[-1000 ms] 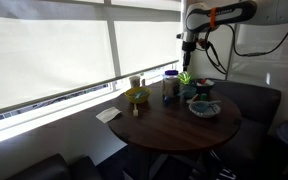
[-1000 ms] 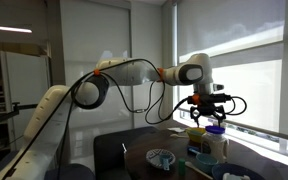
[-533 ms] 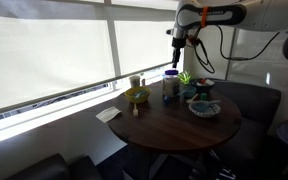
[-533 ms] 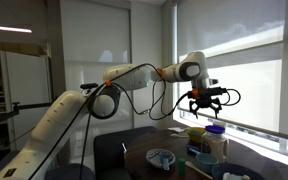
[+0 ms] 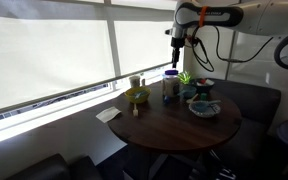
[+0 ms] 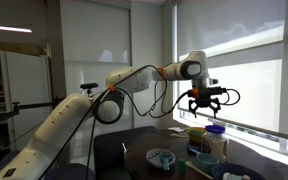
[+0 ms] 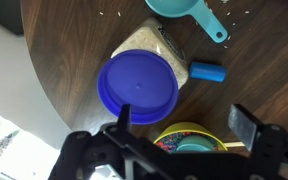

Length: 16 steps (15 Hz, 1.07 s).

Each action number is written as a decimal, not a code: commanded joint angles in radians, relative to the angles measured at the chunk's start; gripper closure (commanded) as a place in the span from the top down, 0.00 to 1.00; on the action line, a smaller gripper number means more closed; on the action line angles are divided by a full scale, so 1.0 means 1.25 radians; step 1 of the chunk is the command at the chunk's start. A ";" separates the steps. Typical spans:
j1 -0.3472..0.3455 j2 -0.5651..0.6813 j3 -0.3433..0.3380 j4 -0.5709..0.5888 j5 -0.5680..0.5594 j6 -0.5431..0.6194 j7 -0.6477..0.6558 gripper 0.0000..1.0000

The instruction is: Pick up the blue lid from the clear jar of sugar and put it on the table

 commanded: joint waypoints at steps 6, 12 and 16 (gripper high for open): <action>0.038 0.000 -0.041 -0.029 -0.016 0.007 0.280 1.00; 0.053 0.027 -0.043 -0.035 -0.023 0.025 0.373 0.91; 0.050 0.043 -0.040 -0.040 -0.024 0.031 0.368 0.73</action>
